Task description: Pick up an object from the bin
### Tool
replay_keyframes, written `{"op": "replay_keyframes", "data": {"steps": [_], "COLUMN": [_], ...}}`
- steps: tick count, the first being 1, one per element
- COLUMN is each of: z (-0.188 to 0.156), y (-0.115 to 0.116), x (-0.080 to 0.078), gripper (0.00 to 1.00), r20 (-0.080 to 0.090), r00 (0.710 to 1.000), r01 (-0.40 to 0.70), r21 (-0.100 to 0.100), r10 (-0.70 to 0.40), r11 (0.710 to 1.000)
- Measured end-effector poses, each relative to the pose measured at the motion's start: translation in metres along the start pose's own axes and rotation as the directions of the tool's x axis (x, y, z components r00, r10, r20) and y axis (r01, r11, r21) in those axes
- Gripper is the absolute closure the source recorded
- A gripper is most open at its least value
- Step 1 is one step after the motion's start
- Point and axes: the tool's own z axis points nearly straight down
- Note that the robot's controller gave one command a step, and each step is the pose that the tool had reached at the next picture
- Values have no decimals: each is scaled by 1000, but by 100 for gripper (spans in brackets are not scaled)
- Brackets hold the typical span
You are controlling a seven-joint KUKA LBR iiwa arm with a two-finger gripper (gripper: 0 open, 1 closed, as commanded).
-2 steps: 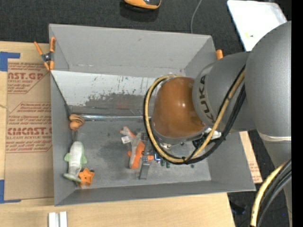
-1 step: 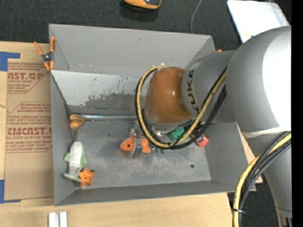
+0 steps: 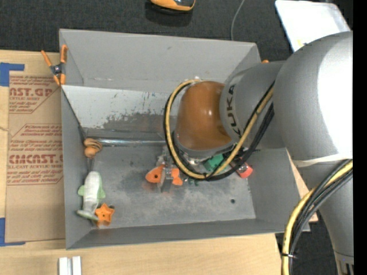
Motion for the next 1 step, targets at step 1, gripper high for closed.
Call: {"op": "replay_keyframes", "data": {"steps": [1], "z": [-76], "y": [-3], "x": [-6], "gripper": [100], "r20": [-6], "r00": [1000], "r01": [-8], "r21": [1], "r10": [8], "r11": [1000]}}
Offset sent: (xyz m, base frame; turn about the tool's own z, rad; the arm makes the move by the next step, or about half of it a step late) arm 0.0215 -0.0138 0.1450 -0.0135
